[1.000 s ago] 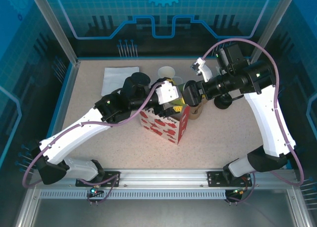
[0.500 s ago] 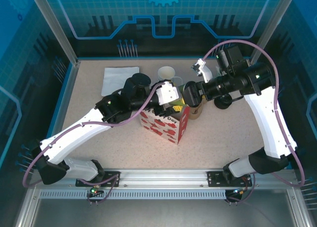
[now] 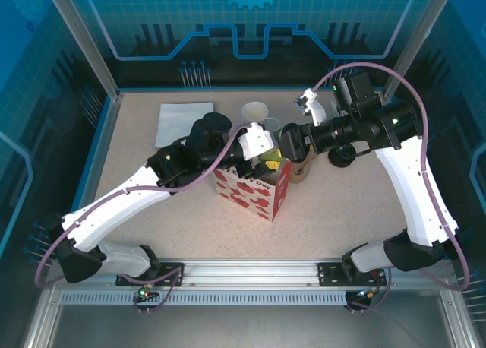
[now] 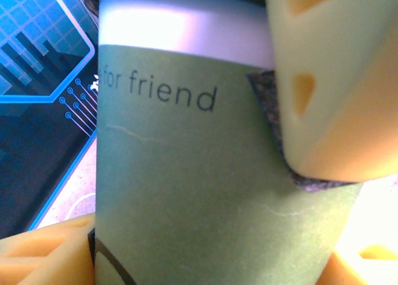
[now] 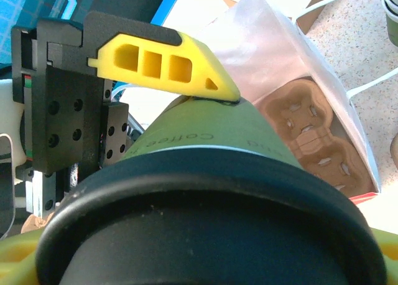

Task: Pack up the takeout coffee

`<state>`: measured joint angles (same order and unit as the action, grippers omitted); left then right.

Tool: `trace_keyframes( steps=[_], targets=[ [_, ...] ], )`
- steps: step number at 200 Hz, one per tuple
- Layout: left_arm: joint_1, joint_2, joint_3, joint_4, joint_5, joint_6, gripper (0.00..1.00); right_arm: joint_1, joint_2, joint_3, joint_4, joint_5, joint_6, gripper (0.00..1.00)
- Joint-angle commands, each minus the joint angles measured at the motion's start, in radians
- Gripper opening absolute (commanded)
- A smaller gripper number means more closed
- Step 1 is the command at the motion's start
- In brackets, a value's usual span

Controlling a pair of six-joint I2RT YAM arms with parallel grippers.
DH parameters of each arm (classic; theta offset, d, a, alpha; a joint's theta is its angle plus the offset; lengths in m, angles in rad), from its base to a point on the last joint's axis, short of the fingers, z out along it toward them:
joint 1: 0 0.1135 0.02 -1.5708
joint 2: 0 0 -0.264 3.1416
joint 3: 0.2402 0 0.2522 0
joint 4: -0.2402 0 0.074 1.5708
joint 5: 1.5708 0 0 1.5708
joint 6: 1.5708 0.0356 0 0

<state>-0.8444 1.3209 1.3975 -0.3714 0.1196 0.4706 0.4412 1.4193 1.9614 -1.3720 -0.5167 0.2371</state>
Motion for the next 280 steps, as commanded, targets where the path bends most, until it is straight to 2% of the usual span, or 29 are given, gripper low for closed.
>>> trace_keyframes(
  steps=[1, 31, 74, 109, 150, 178, 211, 242, 280],
  targets=[
    [-0.005, -0.009, 0.000, 0.060, -0.024, -0.049, 0.71, -0.008, -0.011, -0.015, 0.041, -0.037, 0.043, 0.86],
    [-0.006, -0.002, 0.003, 0.063, -0.032, -0.069, 0.71, -0.007, -0.011, -0.027, 0.045, -0.033, 0.046, 0.85],
    [-0.007, -0.001, 0.010, 0.058, -0.033, -0.069, 0.72, -0.007, -0.002, -0.025, 0.023, -0.025, 0.035, 0.76],
    [-0.005, -0.023, 0.020, 0.037, -0.027, -0.068, 0.82, -0.007, 0.008, 0.017, -0.006, 0.003, 0.013, 0.75],
    [0.018, -0.118, 0.025, -0.024, -0.001, -0.104, 0.95, -0.008, 0.030, 0.090, -0.018, 0.032, -0.066, 0.75],
    [0.107, -0.218, -0.008, -0.039, 0.070, -0.219, 0.98, 0.009, 0.067, 0.138, -0.047, 0.051, -0.156, 0.75],
    [0.251, -0.307, -0.053, -0.083, 0.069, -0.398, 0.98, 0.072, 0.147, 0.231, -0.136, 0.147, -0.256, 0.75],
    [0.365, -0.308, -0.051, -0.219, 0.006, -0.567, 0.97, 0.139, 0.233, 0.307, -0.237, 0.247, -0.317, 0.75],
    [0.434, -0.238, -0.054, -0.339, -0.012, -0.726, 0.93, 0.189, 0.289, 0.310, -0.261, 0.321, -0.322, 0.75]
  ],
)
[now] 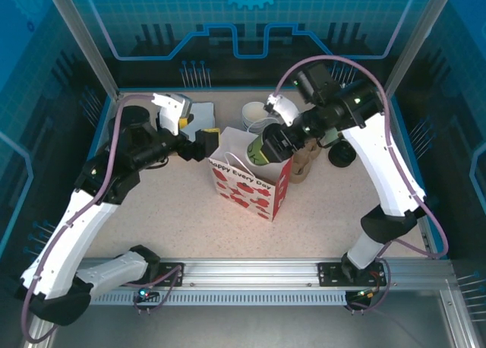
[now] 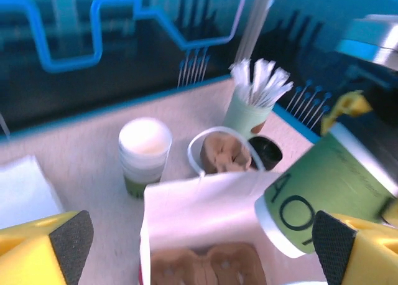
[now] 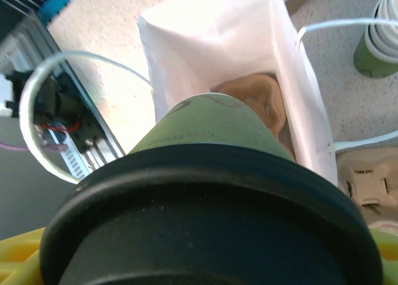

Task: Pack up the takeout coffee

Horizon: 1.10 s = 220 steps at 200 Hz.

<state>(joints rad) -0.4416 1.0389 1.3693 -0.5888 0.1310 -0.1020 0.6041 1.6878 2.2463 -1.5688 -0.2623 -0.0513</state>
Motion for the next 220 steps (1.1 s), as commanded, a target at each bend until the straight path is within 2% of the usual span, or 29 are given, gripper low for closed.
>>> trace_keyframes(
  steps=[1, 56, 88, 175, 220],
  targets=[
    [0.031, 0.047, -0.027, -0.124, -0.024, -0.156, 0.92, 0.026, 0.021, 0.027, -0.065, 0.068, -0.033, 0.75],
    [0.049, 0.159, -0.077, -0.141, -0.044, -0.197, 0.84, 0.069, 0.093, 0.033, -0.089, 0.150, -0.028, 0.74],
    [0.050, 0.189, -0.129, -0.092, 0.017, -0.220, 0.79, 0.105, 0.130, 0.030, -0.091, 0.182, -0.036, 0.73],
    [0.050, 0.234, -0.106, -0.107, 0.046, -0.178, 0.39, 0.174, 0.214, 0.024, -0.112, 0.270, -0.039, 0.73],
    [0.049, 0.248, -0.076, -0.132, 0.055, -0.156, 0.32, 0.177, 0.224, -0.010, -0.119, 0.309, -0.045, 0.73]
  ],
)
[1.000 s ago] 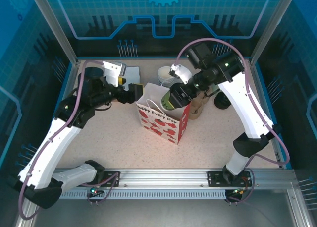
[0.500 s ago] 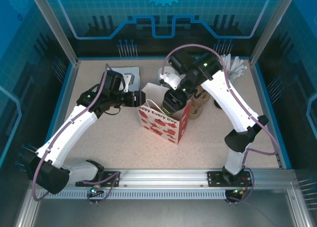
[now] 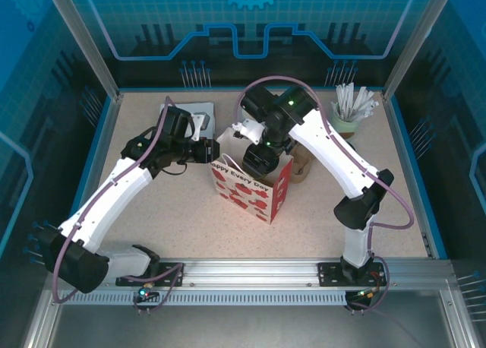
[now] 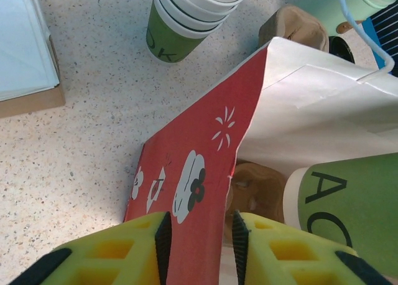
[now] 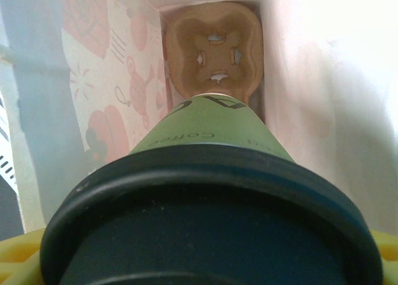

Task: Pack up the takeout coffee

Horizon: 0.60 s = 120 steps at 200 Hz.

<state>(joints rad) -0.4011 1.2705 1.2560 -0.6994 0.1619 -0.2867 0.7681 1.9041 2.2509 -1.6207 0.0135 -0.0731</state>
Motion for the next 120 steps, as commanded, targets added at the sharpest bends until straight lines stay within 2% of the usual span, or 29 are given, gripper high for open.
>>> trace_keyframes(
  steps=[1, 120],
  targets=[
    [0.008, 0.016, 0.038, -0.022, 0.024, 0.029, 0.32, 0.013, 0.007, -0.016, -0.067, 0.034, -0.024, 0.73],
    [0.008, 0.033, 0.071, -0.035, 0.020, 0.056, 0.29, 0.025, 0.034, -0.125, -0.051, 0.061, -0.034, 0.74]
  ],
)
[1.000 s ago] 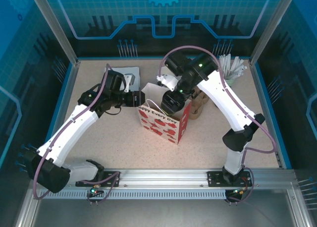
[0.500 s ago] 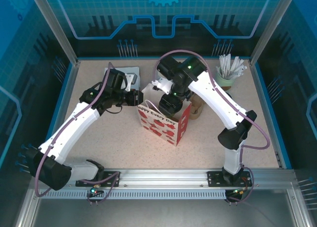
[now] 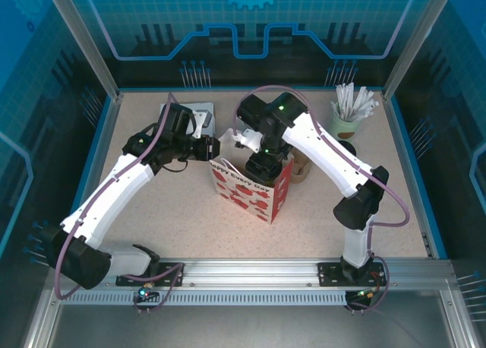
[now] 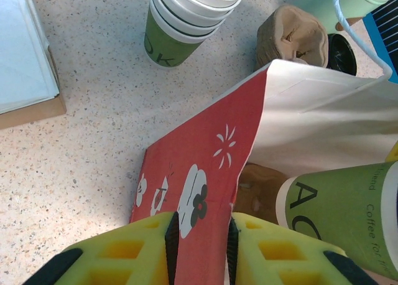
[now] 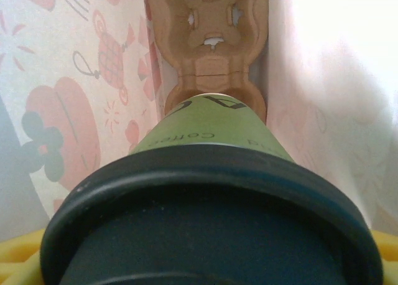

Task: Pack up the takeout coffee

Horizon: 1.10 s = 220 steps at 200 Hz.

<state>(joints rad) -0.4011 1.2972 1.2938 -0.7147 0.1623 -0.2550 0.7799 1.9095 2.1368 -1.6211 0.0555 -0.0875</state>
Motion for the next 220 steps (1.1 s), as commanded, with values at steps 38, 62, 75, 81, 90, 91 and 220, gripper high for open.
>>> trace_keyframes(
  steps=[38, 62, 75, 81, 90, 91, 220],
  targets=[
    [0.008, 0.005, 0.033, -0.020, 0.020, 0.028, 0.28, 0.013, 0.046, -0.029, -0.029, 0.024, -0.026, 0.74],
    [0.008, 0.007, 0.034, -0.026, 0.015, 0.035, 0.28, 0.012, 0.044, -0.056, -0.005, 0.032, -0.037, 0.75],
    [0.008, 0.005, 0.032, -0.026, 0.010, 0.036, 0.28, 0.013, 0.041, -0.075, 0.013, 0.030, -0.044, 0.74],
    [0.009, 0.006, 0.031, -0.027, 0.010, 0.039, 0.28, 0.013, 0.039, -0.083, 0.021, 0.030, -0.048, 0.75],
    [0.008, 0.005, 0.031, -0.026, 0.008, 0.039, 0.28, 0.013, 0.036, -0.095, 0.033, 0.033, -0.053, 0.75],
    [0.008, 0.005, 0.031, -0.026, 0.008, 0.039, 0.28, 0.013, 0.036, -0.097, 0.034, 0.033, -0.053, 0.75],
    [0.008, 0.014, 0.034, -0.027, -0.003, 0.046, 0.28, 0.011, 0.006, -0.220, 0.134, 0.048, -0.127, 0.75]
  ],
)
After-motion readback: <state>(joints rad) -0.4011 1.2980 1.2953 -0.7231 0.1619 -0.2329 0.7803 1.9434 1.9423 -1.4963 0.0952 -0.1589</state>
